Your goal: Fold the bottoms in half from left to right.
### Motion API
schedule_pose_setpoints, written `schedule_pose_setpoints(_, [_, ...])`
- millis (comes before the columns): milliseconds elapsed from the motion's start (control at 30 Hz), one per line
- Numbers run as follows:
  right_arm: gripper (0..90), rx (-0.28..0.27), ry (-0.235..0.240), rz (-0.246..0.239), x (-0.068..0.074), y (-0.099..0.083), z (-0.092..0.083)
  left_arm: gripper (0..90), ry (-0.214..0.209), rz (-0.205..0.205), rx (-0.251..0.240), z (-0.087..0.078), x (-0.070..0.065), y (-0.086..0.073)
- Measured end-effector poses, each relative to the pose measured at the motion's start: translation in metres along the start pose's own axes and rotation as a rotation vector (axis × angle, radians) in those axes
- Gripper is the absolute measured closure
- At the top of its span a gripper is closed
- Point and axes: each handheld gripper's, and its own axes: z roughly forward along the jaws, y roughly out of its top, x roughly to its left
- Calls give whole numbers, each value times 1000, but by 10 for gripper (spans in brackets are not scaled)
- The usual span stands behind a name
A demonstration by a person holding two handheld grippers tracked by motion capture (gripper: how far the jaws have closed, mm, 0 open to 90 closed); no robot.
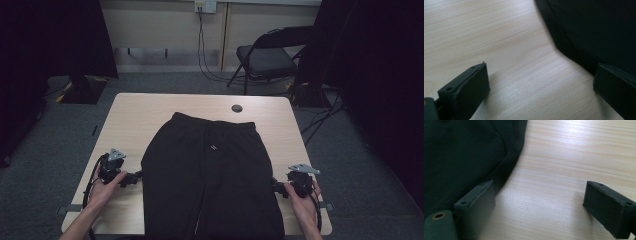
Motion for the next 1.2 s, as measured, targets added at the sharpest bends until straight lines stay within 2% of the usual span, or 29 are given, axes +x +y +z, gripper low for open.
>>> schedule_pose_setpoints(33, [95, 0, 1, 1, 0, 0, 0, 0, -3, 16, 6, -1, 1, 0])
schedule_pose_setpoints(100, [96, 2, 2, 1, 0, 0, -1, 12, -6, 19, 25, -3, 1, 1])
schedule_pose_setpoints(233, [97, 7, 2, -4, 0, 0, -1, 66, 3, 7, 49, -8, 2, 2])
schedule_pose_setpoints(267, [112, 7, 5, -3, 0, 1, -1, 115, 3, 4, 54, -9, 2, 2])
schedule_pose_setpoints(333, [144, 17, 4, -3, 0, 3, -3, 167, 3, -18, 61, -13, 4, 2])
schedule_pose_setpoints(400, [136, 6, 4, -12, 2, 6, -8, 168, -33, -69, 59, -15, 8, 3])
schedule_pose_setpoints(467, [173, -36, 14, -15, 6, 12, -16, 189, -55, -116, 53, -19, 11, 6])
schedule_pose_setpoints(500, [179, -47, 13, -28, 9, 15, -20, 192, -62, -117, 51, -21, 11, 8])
schedule_pose_setpoints(533, [180, -61, 12, -40, 14, 18, -24, 215, -45, -91, 54, -25, 10, 11])
schedule_pose_setpoints(567, [186, -81, 31, -57, 20, 21, -29, 247, -27, -69, 49, -27, 8, 13])
schedule_pose_setpoints(600, [204, -86, 46, -69, 25, 23, -31, 256, -27, -69, 49, -27, 8, 13])
schedule_pose_setpoints(633, [222, -100, 63, -78, 34, 26, -33, 264, -59, -55, 32, -30, 3, 19])
schedule_pose_setpoints(667, [231, -104, 79, -89, 39, 28, -33, 275, -103, -62, 23, -30, -1, 23])
schedule_pose_setpoints(700, [248, -112, 87, -116, 49, 31, -32, 291, -109, -50, 9, -29, -6, 26])
schedule_pose_setpoints(767, [267, -121, 120, -147, 62, 36, -27, 339, -108, 25, -2, -27, -18, 31])
schedule_pose_setpoints(800, [267, -121, 120, -147, 62, 36, -27, 363, -108, 25, -2, -27, -18, 31])
schedule_pose_setpoints(833, [296, -83, 172, -182, 78, 39, -18, 380, -153, 78, 12, -19, -30, 34])
schedule_pose_setpoints(867, [303, -59, 199, -192, 83, 40, -13, 383, -169, 106, 21, -16, -34, 34])
schedule_pose_setpoints(933, [310, -14, 221, -217, 91, 38, -4, 404, -190, 167, 53, -8, -43, 32])
schedule_pose_setpoints(967, [305, 7, 222, -229, 92, 36, 0, 406, -197, 193, 85, -5, -45, 31])
schedule_pose_setpoints(1033, [289, 36, 227, -235, 91, 32, 6, 409, -217, 208, 111, -1, -48, 27])
schedule_pose_setpoints(1067, [289, 36, 227, -235, 91, 32, 6, 407, -217, 208, 111, -1, -48, 27])
schedule_pose_setpoints(1100, [265, 66, 220, -220, 87, 30, 11, 405, -207, 223, 84, -1, -51, 23])
schedule_pose_setpoints(1133, [252, 81, 222, -217, 85, 29, 13, 405, -199, 225, 79, -2, -52, 22])
schedule_pose_setpoints(1200, [251, 69, 221, -211, 81, 28, 14, 406, -209, 234, 80, -2, -55, 21])
